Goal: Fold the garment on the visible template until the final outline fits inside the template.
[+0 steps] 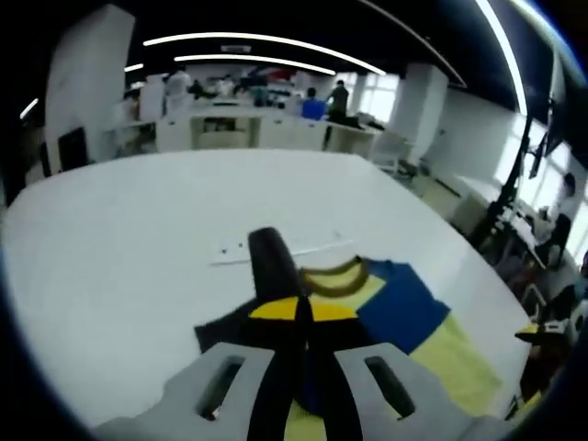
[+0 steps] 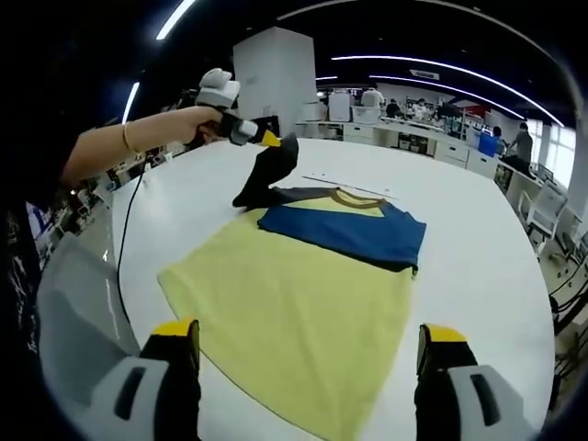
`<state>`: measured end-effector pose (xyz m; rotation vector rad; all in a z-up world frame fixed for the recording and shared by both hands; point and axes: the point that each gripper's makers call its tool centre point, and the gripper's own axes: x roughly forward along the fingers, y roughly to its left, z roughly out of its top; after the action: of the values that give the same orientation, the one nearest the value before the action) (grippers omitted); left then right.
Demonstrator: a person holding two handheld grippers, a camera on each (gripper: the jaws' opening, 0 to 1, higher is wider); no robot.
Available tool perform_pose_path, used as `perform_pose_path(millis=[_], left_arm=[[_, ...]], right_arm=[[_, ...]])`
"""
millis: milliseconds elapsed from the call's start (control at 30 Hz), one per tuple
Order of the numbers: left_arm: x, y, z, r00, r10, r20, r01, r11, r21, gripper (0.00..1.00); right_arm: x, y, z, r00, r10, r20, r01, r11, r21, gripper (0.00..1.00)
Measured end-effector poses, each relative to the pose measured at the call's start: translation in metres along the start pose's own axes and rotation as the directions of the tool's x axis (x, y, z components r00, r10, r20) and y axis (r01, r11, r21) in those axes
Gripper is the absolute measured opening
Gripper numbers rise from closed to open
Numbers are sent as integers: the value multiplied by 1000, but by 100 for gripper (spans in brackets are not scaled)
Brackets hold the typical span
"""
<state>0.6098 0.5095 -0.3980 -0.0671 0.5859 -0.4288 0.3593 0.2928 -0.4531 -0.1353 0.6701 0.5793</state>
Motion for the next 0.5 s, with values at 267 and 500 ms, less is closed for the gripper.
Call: perform_pose_path(millis=[267,500], left_arm=[[17,-31,5,1000,-31,-1,31,999,16,0],[31,-55,5,998,-64,-1,64,998,16,0]], right_arm=[[-2,-4,-6,1000,-13,-9,13,1000,8,99],[-3,-7,-10,1000,-20,-15,20,1000,17,99]])
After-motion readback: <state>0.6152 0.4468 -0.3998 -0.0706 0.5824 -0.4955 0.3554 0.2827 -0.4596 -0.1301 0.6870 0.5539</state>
